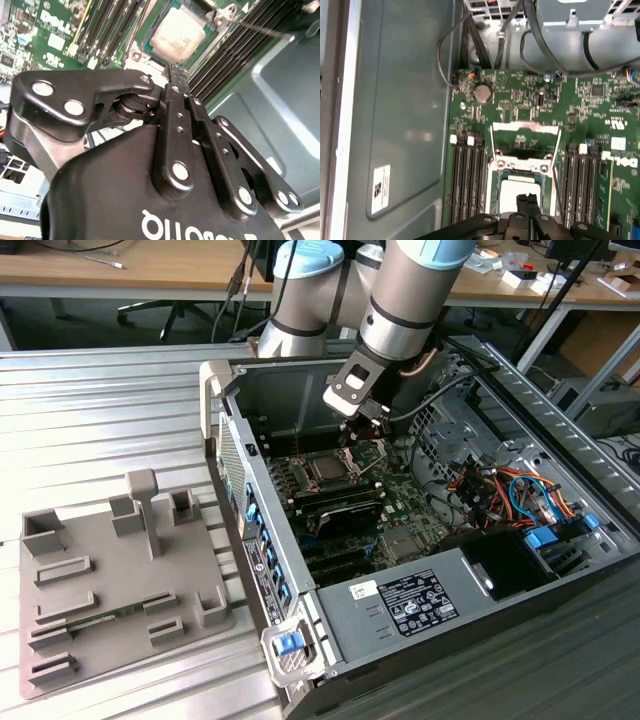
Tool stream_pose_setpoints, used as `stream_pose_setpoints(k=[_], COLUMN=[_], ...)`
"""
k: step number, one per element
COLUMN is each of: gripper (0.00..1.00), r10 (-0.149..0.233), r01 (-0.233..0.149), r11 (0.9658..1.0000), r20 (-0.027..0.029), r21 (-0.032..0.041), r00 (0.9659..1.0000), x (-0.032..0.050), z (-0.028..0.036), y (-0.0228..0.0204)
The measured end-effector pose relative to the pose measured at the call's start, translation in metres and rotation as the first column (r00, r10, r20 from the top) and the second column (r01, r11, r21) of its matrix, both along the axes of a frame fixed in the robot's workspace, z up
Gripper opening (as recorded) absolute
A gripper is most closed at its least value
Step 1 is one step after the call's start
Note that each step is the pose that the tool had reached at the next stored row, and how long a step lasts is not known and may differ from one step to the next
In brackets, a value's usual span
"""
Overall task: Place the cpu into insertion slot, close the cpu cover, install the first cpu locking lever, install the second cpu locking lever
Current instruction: 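Close the cpu cover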
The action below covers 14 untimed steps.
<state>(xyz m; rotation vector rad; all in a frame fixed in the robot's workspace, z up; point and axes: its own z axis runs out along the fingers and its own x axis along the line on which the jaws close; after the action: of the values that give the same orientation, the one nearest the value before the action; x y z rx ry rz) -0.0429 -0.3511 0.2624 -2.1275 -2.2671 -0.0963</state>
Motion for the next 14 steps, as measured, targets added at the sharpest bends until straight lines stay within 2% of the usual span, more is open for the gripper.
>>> stream_pose_setpoints(k=[4,7,9,11,14], gripper=[0.11,0.11,0.11,0.11,0.11], r10=[0.000,0.000,0.000,0.000,0.000], r01=[0.000,0.000,0.000,0.000,0.000], r11=[1.0000,1.0000,1.0000,1.0000,1.0000], r20=[-0.0009,-0.0045,-0.0086,-0.0108,-0.0214], r21=[0.0000,0.0001,0.0000,0.0002,0.0000], r00=[1.0000,1.0000,1.0000,0.9999,0.9998], x=[0.0076,0.0187,0.0284,0.0333,0.0530], z=[0.0025,0.0046,0.0054,0.0055,0.0056], y=[0.0000,0.0000,0.0000,0.0000,0.0000])
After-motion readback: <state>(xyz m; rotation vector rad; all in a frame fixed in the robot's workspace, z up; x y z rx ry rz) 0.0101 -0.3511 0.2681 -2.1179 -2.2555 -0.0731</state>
